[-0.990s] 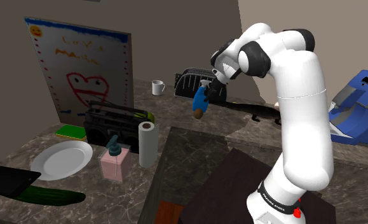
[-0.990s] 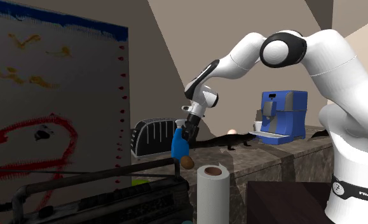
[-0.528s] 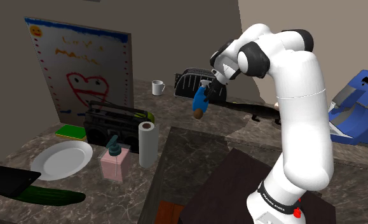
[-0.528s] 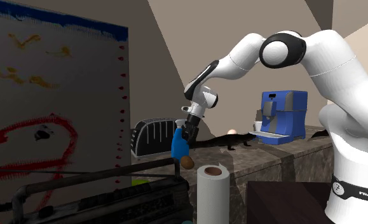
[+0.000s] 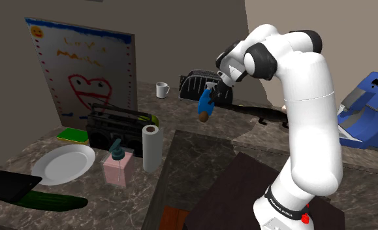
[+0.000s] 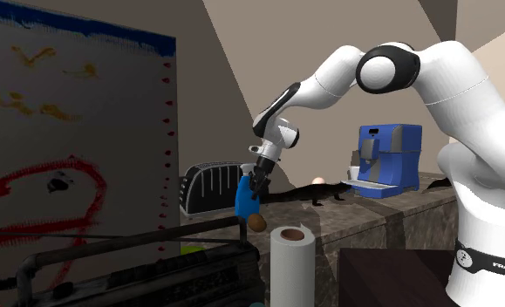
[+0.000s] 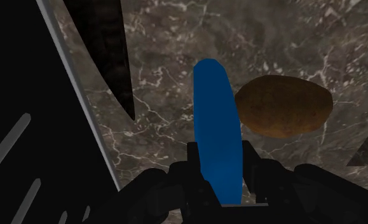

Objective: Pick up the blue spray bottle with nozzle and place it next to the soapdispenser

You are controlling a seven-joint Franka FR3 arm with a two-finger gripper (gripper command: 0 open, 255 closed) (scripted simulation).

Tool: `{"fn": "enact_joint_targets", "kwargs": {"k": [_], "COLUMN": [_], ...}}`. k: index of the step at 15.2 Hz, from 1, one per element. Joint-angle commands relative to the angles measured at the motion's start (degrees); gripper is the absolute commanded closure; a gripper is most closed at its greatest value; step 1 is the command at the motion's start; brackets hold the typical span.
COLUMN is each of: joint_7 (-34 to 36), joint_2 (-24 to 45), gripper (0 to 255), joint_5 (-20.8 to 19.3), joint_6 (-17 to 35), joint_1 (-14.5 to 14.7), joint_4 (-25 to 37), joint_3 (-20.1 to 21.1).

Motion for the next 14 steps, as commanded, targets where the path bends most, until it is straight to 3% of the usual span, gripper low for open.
{"fn": "enact_joint_targets", "kwargs": {"k": [1,14], "joint_7": [0.0,5.45], "joint_2": [0.01,-5.19], "gripper": [255,255], "joint_5": [0.0,-5.9], "joint_6": [0.0,-3.95], "joint_1": [0.01,2.35], "joint_4": [0.0,1.68], "joint_3": [0.01,-3.41]}}
